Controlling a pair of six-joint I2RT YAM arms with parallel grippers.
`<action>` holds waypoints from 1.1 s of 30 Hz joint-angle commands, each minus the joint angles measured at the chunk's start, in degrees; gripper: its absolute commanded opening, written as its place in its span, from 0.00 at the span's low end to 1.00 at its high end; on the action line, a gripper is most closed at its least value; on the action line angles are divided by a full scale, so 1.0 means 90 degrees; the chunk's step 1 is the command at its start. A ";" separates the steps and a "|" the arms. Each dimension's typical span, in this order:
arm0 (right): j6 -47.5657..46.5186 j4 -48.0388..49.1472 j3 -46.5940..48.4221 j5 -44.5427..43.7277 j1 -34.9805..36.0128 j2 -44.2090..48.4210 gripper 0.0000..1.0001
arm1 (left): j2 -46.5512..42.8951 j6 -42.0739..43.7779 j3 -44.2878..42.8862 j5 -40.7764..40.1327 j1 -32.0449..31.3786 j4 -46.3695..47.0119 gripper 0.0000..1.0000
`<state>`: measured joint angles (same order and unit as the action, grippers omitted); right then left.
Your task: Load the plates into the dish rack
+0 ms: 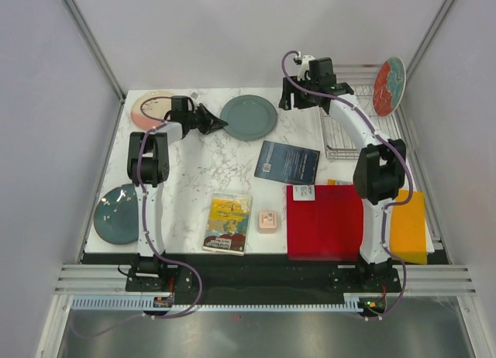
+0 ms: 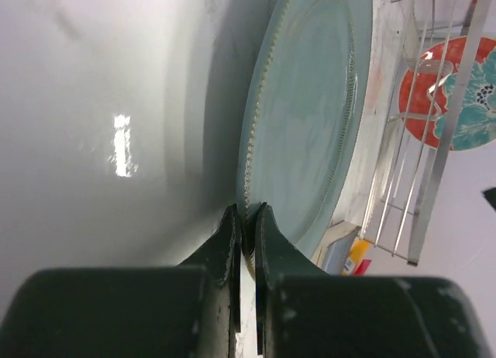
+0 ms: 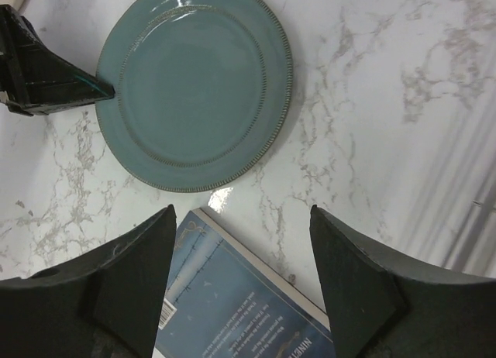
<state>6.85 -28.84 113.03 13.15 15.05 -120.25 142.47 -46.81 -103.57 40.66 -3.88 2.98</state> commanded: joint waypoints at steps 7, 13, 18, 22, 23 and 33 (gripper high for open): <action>0.0673 0.0098 0.1337 0.2179 0.0096 -0.1922 0.83 | -0.1464 0.0649 0.1994 0.0393 0.0753 -0.0614 0.02; 0.1406 0.0762 0.1444 0.2816 0.0144 -0.2635 0.84 | -0.2090 0.1080 0.3127 0.1018 0.1270 -0.0586 0.02; 0.1826 0.1104 0.1747 0.3109 0.0203 -0.3191 0.82 | -0.2120 0.1148 0.3168 0.1136 0.1398 -0.0595 0.02; 0.2216 0.1378 0.2069 0.3324 0.0310 -0.3582 0.81 | -0.2042 0.1236 0.3041 0.1233 0.1242 -0.0664 0.02; 0.2256 0.1388 0.2099 0.3382 0.0359 -0.3737 0.80 | -0.2022 0.1226 0.3012 0.1243 0.1135 -0.0664 0.02; 0.3222 0.1895 0.1504 0.4183 0.0555 -0.4110 0.74 | -0.1427 0.0758 0.2485 0.1526 0.0655 -0.0079 0.02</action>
<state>31.14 -12.82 129.40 45.58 17.93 -153.62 126.54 -39.31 -78.65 51.46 4.05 -1.26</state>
